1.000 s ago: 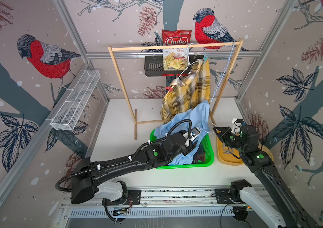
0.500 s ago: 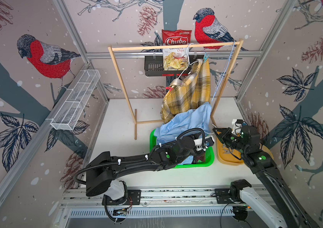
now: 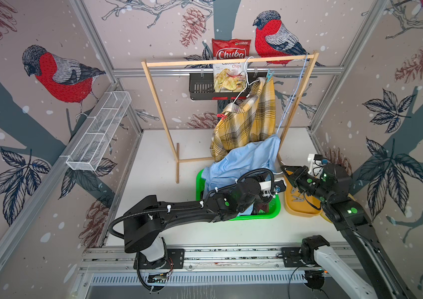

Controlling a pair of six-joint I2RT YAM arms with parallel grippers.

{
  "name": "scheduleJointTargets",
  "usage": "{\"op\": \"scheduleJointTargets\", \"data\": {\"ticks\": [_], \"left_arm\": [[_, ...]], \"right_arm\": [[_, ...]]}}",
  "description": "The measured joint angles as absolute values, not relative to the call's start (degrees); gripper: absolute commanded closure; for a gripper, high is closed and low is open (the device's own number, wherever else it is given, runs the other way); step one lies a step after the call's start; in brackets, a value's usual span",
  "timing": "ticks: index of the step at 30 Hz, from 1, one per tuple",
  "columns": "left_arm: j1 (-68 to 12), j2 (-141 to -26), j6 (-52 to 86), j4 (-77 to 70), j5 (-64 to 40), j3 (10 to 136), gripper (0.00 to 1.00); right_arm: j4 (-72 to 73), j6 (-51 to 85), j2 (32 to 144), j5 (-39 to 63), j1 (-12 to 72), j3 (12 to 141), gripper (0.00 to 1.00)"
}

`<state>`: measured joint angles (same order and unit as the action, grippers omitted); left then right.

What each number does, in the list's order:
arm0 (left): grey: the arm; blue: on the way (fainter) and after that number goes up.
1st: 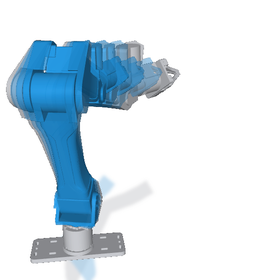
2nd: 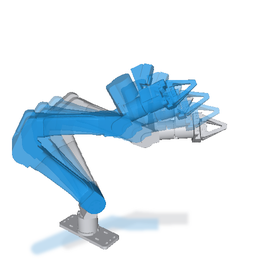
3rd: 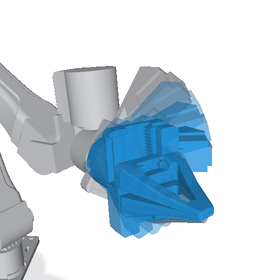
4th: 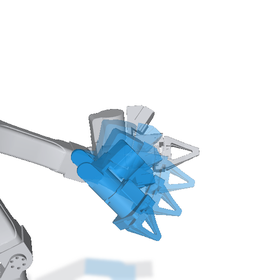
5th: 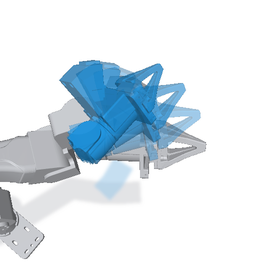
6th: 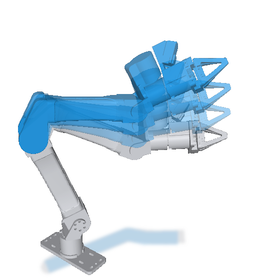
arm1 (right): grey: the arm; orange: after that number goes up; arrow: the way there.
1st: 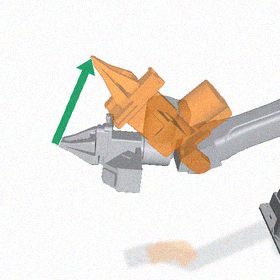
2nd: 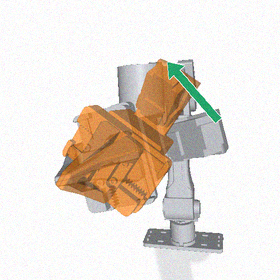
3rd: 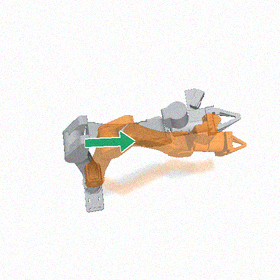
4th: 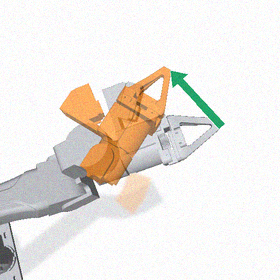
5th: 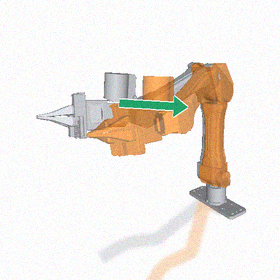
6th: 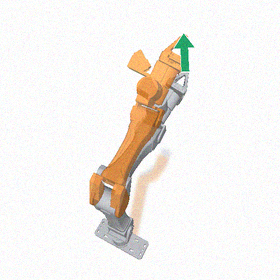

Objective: Remove the clothespins securing long-sleeve shirts to the hanger
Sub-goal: Remove the long-sleeve shirt from the hanger.

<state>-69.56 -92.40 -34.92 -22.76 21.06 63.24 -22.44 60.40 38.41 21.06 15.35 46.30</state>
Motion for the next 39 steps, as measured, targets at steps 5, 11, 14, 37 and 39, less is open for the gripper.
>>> {"op": "scheduleJointTargets", "data": {"ticks": [5, 11, 14, 37, 39], "left_arm": [[-69.41, -92.58, -34.89, -24.23, 22.13, 63.68, 0.69], [-69.36, -92.6, -34.87, -24.4, 22.09, 63.88, 0.83], [-69.34, -92.6, -34.83, -24.4, 22.13, 63.99, 0.9], [-62.85, -78.17, -19.27, -9.1, 20.47, 63.51, 1.0], [-62.22, -75.37, -17.04, -5.93, 18.55, 62.61, 1.0]], "right_arm": [[-23.75, 61.69, 37.21, 21.3, 16.08, 46.85, 0.88], [-24.21, 62.92, 36.82, 21.37, 16.78, 47.59, 0.88], [-24.18, 62.94, 36.91, 21.34, 17.21, 47.83, 0.88], [-21.71, 51.86, 45.63, 11.03, 18.72, 55.64, 0.02], [-22.02, 49.12, 48.64, 9.87, 18.83, 55.33, 0.04]]}}
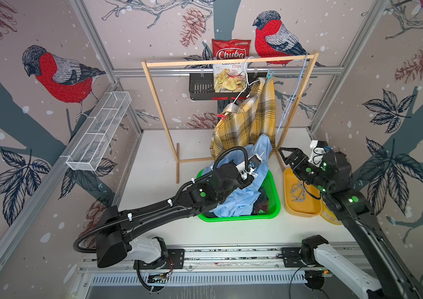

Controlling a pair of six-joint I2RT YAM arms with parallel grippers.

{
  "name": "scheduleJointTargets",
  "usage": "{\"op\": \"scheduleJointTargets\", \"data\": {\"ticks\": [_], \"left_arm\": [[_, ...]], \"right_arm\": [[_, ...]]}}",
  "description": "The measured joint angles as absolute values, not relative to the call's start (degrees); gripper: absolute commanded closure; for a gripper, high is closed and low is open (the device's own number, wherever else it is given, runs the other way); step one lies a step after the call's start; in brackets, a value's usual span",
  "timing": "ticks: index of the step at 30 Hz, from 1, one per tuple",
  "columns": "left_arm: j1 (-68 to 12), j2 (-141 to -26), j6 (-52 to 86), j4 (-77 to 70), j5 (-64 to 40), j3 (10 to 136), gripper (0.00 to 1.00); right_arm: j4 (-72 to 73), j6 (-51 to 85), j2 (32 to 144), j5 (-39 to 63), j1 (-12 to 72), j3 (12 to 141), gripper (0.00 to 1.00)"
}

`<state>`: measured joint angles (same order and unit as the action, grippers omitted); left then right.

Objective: Remove the clothespins securing long-sleeve shirts to the hanger
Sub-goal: Remove the long-sleeve shirt from the hanger.

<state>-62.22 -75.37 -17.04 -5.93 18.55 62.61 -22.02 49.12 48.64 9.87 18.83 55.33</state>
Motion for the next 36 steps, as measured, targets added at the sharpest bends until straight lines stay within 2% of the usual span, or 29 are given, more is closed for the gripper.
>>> {"op": "scheduleJointTargets", "data": {"ticks": [3, 9, 15, 20, 27, 30, 32, 36], "left_arm": [[-60.58, -71.22, -13.06, -1.15, 16.1, 61.21, 1.0], [-56.4, -65.84, -6.11, 5.04, 11.51, 59.68, 1.0], [-52.6, -64.93, -2.61, 8.58, 6.85, 59.09, 1.0], [-51.42, -64.42, -1.34, 9.67, 2.83, 58.87, 1.0], [-50.83, -63.68, -0.89, 11.05, 0.21, 59.46, 1.0], [-50.78, -63.51, -0.91, 11.81, -0.45, 59.46, 1.0], [-50.78, -63.24, -0.91, 11.97, -1.43, 59.29, 1.0], [-50.76, -62.87, -0.93, 12.25, -2.0, 58.67, 1.0]], "right_arm": [[-21.82, 45.93, 51.57, 8.56, 21.39, 54.65, 0.05], [-20.95, 39.68, 55.46, 2.15, 37.43, 53.45, 0.03], [-21.1, 37.28, 54.81, -5.98, 48.21, 50.87, 0.02], [-21.08, 36.58, 58.37, -13.87, 51.4, 50.59, 0.05], [-21.02, 35.57, 63.96, -22.87, 51.94, 52.07, 0.17], [-20.08, 34.39, 65.32, -25.74, 51.62, 53.15, 0.27], [-18.92, 32.82, 66.85, -26.96, 50.81, 54.08, 0.51], [-17.41, 29.78, 71.61, -28.05, 49.78, 57.65, 0.82]]}}
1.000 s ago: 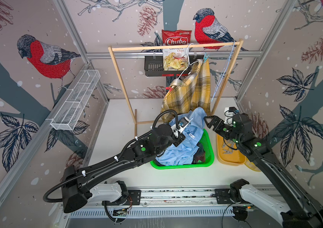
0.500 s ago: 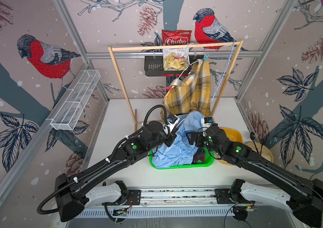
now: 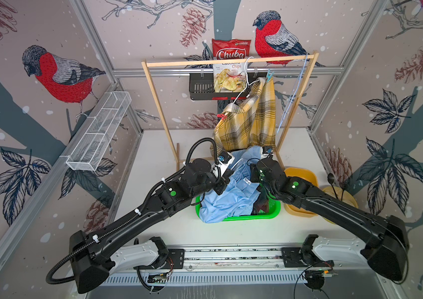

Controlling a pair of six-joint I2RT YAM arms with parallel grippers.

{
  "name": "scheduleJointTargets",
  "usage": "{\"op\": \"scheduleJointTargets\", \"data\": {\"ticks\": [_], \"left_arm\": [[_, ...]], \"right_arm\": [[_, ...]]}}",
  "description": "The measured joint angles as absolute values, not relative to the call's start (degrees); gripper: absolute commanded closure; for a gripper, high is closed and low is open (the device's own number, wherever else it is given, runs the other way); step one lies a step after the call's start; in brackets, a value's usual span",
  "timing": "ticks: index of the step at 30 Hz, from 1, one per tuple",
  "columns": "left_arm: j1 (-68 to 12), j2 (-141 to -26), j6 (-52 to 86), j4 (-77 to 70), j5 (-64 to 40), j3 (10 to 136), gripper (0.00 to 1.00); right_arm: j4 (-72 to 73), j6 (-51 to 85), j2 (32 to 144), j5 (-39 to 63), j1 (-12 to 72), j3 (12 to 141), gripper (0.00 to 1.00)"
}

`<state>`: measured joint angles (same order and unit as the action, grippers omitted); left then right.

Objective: Remove the clothespins securing long-sleeve shirts to the hanger
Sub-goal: Remove the long-sleeve shirt from the hanger.

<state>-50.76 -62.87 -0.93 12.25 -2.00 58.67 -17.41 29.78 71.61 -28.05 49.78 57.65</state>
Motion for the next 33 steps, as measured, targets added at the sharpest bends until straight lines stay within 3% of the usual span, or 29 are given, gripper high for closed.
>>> {"op": "scheduleJointTargets", "data": {"ticks": [3, 29, 33], "left_arm": [[-50.74, -62.22, -0.95, 12.62, -3.22, 58.35, 1.0], [-50.74, -50.43, -1.48, 17.56, -8.1, 54.11, 1.0], [-50.74, -51.16, -0.84, 17.37, -5.82, 54.28, 1.0]], "right_arm": [[-16.32, 28.16, 76.14, -27.49, 48.6, 61.82, 1.0], [-16.34, 30.13, 84.58, -13.8, 35.59, 67.26, 1.0], [-15.66, 31.88, 81.67, -8.32, 33.21, 65.49, 0.73]]}}
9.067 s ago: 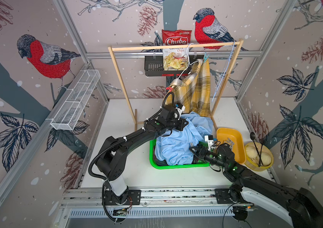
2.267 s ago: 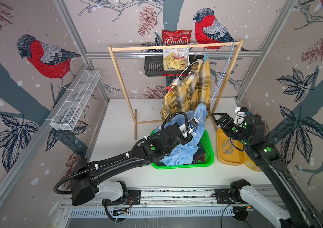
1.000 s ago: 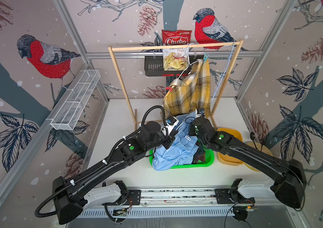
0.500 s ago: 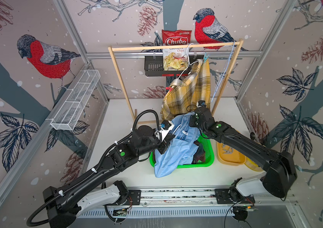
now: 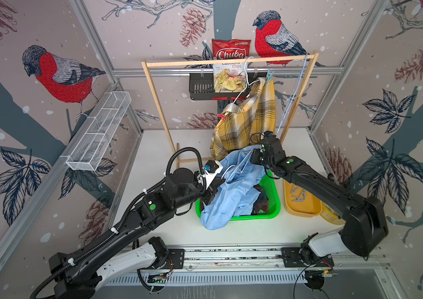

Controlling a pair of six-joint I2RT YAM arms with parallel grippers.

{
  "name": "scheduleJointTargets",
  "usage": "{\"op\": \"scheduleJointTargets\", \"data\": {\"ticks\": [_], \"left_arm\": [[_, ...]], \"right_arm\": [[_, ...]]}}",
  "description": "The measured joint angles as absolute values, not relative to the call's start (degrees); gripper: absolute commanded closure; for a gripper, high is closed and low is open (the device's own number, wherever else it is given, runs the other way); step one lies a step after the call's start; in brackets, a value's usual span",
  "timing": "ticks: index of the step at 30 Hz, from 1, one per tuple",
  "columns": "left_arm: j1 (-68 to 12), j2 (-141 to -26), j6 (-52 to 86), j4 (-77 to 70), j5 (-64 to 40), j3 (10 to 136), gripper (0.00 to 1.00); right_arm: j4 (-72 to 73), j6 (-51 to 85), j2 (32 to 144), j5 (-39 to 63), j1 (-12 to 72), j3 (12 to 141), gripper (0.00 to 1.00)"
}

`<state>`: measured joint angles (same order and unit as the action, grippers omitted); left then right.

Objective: Remove the clothespins securing long-sleeve shirts to the hanger
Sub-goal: Remove the long-sleeve shirt from the hanger.

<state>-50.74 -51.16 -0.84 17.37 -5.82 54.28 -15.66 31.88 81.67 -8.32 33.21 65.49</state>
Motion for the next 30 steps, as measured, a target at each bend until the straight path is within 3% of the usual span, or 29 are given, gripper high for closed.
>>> {"op": "scheduleJointTargets", "data": {"ticks": [2, 5, 15, 30], "left_arm": [[-50.74, -51.81, -0.01, 17.28, -5.28, 54.35, 1.0], [-50.74, -52.71, 0.82, 16.38, -3.53, 54.92, 1.0], [-50.74, -57.17, 3.88, 6.15, -3.33, 59.09, 1.0], [-50.74, -59.46, 5.08, -8.75, 1.1, 63.02, 1.0]], "right_arm": [[-15.57, 31.92, 78.98, -6.57, 32.18, 64.64, 0.61], [-15.51, 32.99, 73.95, -5.78, 31.77, 63.26, 0.51], [-15.94, 35.77, 61.69, -5.43, 31.7, 55.11, 0.26], [-10.15, 37.91, 63.88, 0.73, 34.85, 49.41, 0.2]]}}
